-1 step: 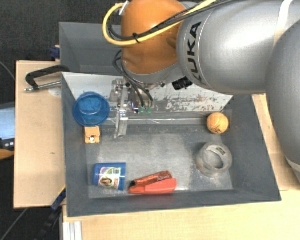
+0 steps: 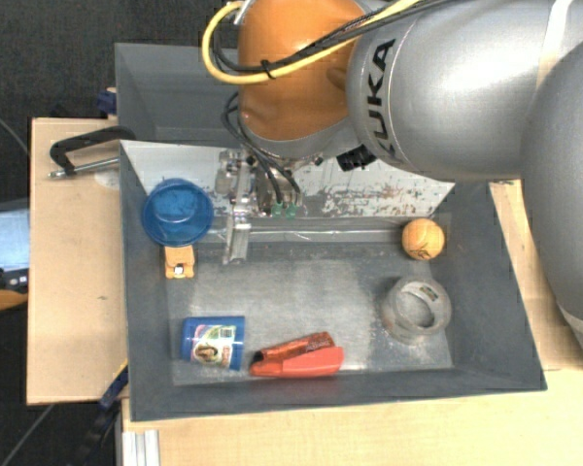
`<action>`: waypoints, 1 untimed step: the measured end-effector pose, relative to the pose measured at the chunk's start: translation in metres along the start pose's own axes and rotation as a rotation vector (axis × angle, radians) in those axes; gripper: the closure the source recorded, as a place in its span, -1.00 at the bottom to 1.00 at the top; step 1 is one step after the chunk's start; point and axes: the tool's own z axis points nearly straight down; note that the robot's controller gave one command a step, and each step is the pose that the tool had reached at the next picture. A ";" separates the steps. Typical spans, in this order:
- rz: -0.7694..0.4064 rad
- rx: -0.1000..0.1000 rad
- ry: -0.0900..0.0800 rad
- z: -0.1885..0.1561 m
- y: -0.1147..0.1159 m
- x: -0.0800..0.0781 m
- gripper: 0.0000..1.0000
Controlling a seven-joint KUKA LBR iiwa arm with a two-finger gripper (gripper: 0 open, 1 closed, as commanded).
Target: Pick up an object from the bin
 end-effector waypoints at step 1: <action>-0.075 -0.001 0.000 0.067 0.012 0.020 -1.00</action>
Offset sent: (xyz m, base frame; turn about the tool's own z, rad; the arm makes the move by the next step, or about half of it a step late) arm -0.0880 0.0232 -0.0773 -0.2845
